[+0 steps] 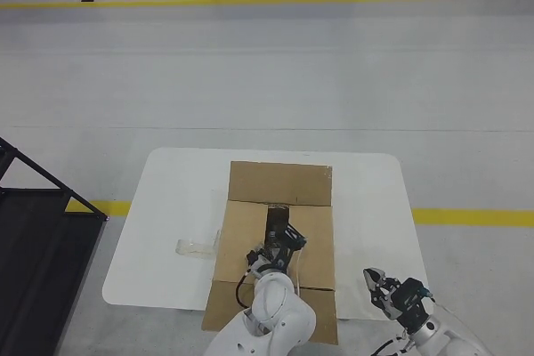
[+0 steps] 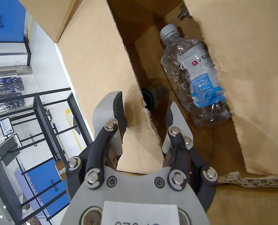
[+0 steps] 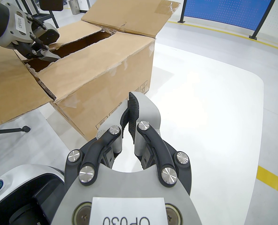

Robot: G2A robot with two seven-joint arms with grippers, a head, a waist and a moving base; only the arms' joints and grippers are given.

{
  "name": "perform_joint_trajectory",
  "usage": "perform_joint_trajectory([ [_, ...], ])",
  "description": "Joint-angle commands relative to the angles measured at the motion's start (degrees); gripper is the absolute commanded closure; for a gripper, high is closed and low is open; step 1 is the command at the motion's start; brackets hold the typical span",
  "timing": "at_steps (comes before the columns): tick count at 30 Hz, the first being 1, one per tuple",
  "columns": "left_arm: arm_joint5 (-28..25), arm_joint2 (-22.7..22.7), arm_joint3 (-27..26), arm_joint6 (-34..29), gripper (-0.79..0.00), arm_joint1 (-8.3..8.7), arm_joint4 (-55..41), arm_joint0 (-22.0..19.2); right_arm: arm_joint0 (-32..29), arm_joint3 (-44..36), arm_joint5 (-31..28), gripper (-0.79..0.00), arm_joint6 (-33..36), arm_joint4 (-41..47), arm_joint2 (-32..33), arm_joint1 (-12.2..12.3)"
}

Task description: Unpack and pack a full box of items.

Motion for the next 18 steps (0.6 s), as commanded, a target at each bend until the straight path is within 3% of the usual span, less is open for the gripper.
perform_joint_trajectory([
  [1, -0.1, -0.1, 0.4, 0.0, -0.363, -0.26, 0.3, -0.1, 0.0, 0.1, 0.0, 0.0, 0.0, 0.0, 0.0, 0.0],
  [2, -0.1, -0.2, 0.8, 0.0, -0.348, -0.4, 0.6, -0.1, 0.0, 0.1, 0.1, 0.0, 0.0, 0.1, 0.0, 0.0],
  [4, -0.1, -0.3, 1.4, -0.1, -0.246, -0.67, 1.2, -0.2, 0.0, 0.0, 0.1, 0.0, 0.0, 0.1, 0.0, 0.0],
  [5, -0.2, -0.4, 1.6, -0.2, -0.089, -0.8, 1.6, -0.3, 0.0, 0.0, 0.1, 0.0, -0.1, 0.1, 0.0, 0.0],
  [6, -0.1, -0.5, 1.8, -0.1, 0.0, -0.93, 1.8, -0.2, -0.1, 0.1, 0.2, 0.0, -0.1, 0.1, 0.0, 0.0],
  [18, 0.7, -2.7, -1.0, 2.0, 0.0, -1.99, 4.0, 1.4, 0.0, -0.4, 0.3, 0.0, -0.1, 0.1, 0.6, 0.0],
])
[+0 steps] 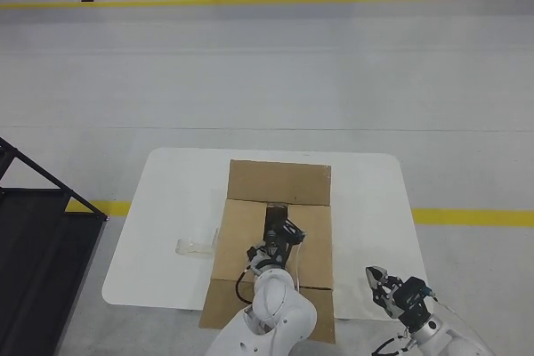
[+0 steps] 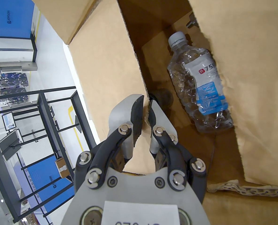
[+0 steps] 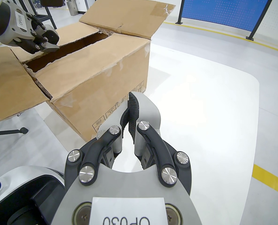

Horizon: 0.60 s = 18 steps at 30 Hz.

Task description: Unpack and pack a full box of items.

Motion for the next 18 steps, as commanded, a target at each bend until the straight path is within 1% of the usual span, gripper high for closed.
perform_joint_trajectory([
  [1, 0.3, -0.5, -1.3, 0.4, 0.0, -0.14, 0.0, 0.4, 0.1, -0.1, -0.1, 0.0, 0.0, -0.1, 0.0, 0.0],
  [10, 0.4, -2.4, -7.6, 1.5, 0.0, -0.91, 0.7, 1.4, 0.7, -0.1, -0.2, 0.0, 0.1, 0.1, 0.1, 0.0],
  [13, -0.7, -3.4, -9.6, 0.8, 0.0, -1.11, 1.6, 1.3, 0.9, 0.0, -0.3, 0.0, 0.3, 0.1, 0.2, 0.0],
  [18, -3.0, -5.7, -11.5, -0.2, 0.0, -1.25, 4.0, 1.4, 1.1, 0.1, -0.4, 0.0, 0.2, 0.0, 0.2, -0.1],
])
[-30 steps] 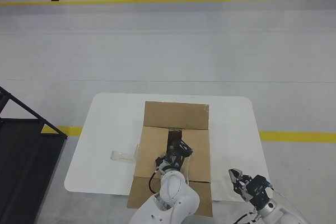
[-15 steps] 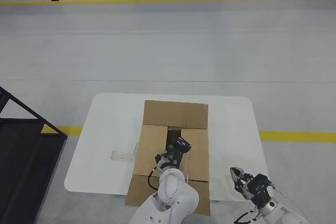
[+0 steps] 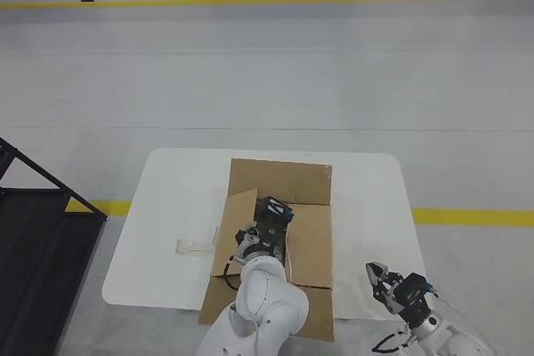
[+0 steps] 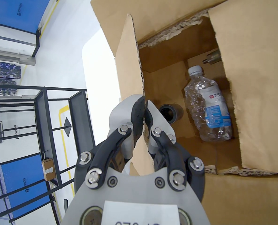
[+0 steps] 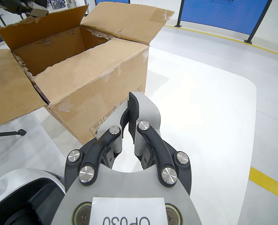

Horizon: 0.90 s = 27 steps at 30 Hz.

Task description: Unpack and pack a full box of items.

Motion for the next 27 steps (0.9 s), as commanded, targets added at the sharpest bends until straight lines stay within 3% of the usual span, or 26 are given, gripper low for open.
perform_joint_trajectory([
  [1, -1.2, -0.8, -0.2, -0.1, 0.0, 0.02, 1.3, 0.3, 0.1, 0.1, -0.1, 0.0, 0.0, 0.0, 0.0, 0.0],
  [4, -2.6, -2.4, -0.6, -0.4, 0.0, 0.04, 2.4, 1.0, 0.3, 0.3, -0.2, 0.0, -0.2, 0.0, -0.1, 0.0],
  [5, -2.7, -2.9, -0.8, -0.5, -0.034, 0.01, 2.5, 1.2, 0.3, 0.3, -0.2, 0.0, -0.2, 0.0, -0.1, 0.0],
  [6, -3.2, -3.2, -1.0, -0.5, -0.175, 0.0, 2.8, 1.3, 0.3, 0.4, -0.2, 0.0, -0.2, 0.0, -0.1, 0.0],
  [10, -4.0, -4.1, -1.3, -1.0, -0.336, -0.21, 3.9, 1.8, 0.3, 0.6, -0.1, 0.0, -0.4, -0.1, -0.1, -0.1],
  [15, -4.8, -4.4, -0.8, -0.9, -0.372, -0.56, 5.8, 1.8, 0.3, 0.9, -0.1, 0.0, -0.6, 0.0, -0.1, -0.1],
  [18, -5.6, -4.8, -0.1, -0.7, -0.462, -0.75, 6.0, 1.9, 0.3, 0.9, 0.0, 0.0, -0.8, 0.1, -0.1, -0.1],
  [27, -7.1, -3.9, 1.2, -0.8, -0.446, -1.49, 6.7, 3.2, -0.3, 1.1, 0.1, 0.0, -1.2, 0.2, 0.2, -0.2],
])
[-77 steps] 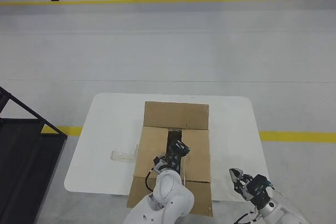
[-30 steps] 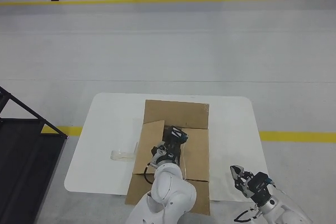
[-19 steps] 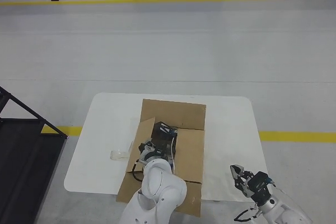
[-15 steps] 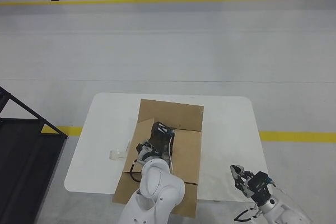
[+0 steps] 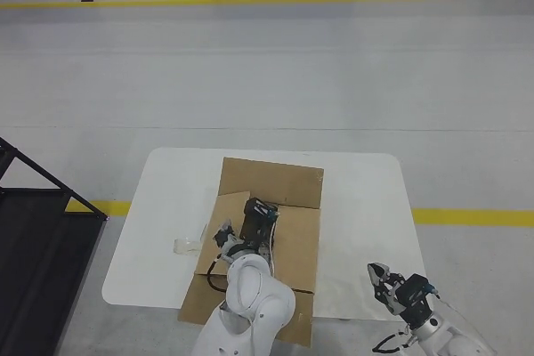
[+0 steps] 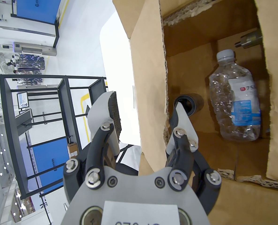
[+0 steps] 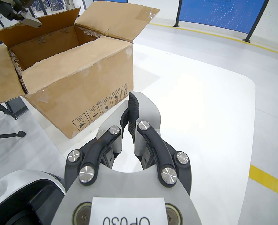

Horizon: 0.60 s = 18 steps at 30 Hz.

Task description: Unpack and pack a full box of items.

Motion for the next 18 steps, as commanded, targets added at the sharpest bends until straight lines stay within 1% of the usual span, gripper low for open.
perform_joint_trajectory([
  [1, -0.3, 0.5, 0.3, -0.3, -0.453, -0.19, -0.1, 0.5, -0.2, 0.0, 0.0, 0.0, 0.0, 0.0, 0.1, 0.0],
  [2, -0.4, 0.7, 0.5, -0.3, -0.446, -0.27, 0.1, 0.7, -0.2, 0.0, -0.1, 0.0, -0.1, 0.1, 0.2, 0.0],
  [4, -0.5, 0.7, 1.2, -0.6, -0.459, -0.41, 0.4, 1.0, -0.4, -0.1, 0.0, 0.0, -0.3, 0.0, 0.3, 0.0],
  [5, -0.4, 0.6, 1.5, -0.5, -0.499, -0.48, 0.3, 1.2, -0.5, -0.2, 0.0, 0.0, -0.3, 0.0, 0.4, 0.0],
  [7, -0.9, 0.6, 2.3, -0.4, -0.477, -0.59, 0.6, 1.5, -0.7, -0.3, 0.0, 0.0, -0.5, 0.0, 0.5, 0.0],
  [8, -1.0, 0.5, 2.5, -0.5, -0.36, -0.66, 0.5, 1.7, -0.8, -0.4, 0.0, 0.0, -0.5, 0.0, 0.6, 0.0],
  [9, -1.1, 0.5, 2.9, -0.4, -0.323, -0.7, 0.7, 1.8, -1.0, -0.4, 0.0, 0.0, -0.5, 0.0, 0.6, 0.0],
  [10, -1.2, 0.4, 3.1, -0.5, -0.317, -0.77, 0.5, 2.1, -1.1, -0.5, 0.0, 0.0, -0.6, -0.1, 0.7, 0.0],
  [12, -1.1, 0.3, 3.6, -0.4, -0.351, -0.88, 0.6, 2.6, -1.3, -0.7, 0.1, 0.0, -0.8, -0.2, 0.7, 0.0],
  [13, -1.0, 0.4, 3.9, -0.5, -0.406, -0.96, 0.3, 2.9, -1.3, -0.7, 0.1, 0.0, -0.9, -0.2, 0.7, 0.0],
  [14, -0.8, 0.6, 4.2, -0.3, -0.44, -1.04, 0.4, 3.1, -1.4, -0.9, 0.1, 0.0, -0.9, -0.2, 0.7, 0.0],
  [16, -0.1, 1.1, 5.1, -0.2, -0.465, -1.25, 0.1, 3.6, -1.6, -1.1, 0.1, 0.0, -1.0, -0.4, 0.7, 0.0],
  [18, 1.0, 1.6, 6.1, 0.0, -0.508, -1.51, -0.1, 3.9, -1.7, -1.3, 0.1, 0.0, -1.1, -0.4, 0.8, 0.0],
])
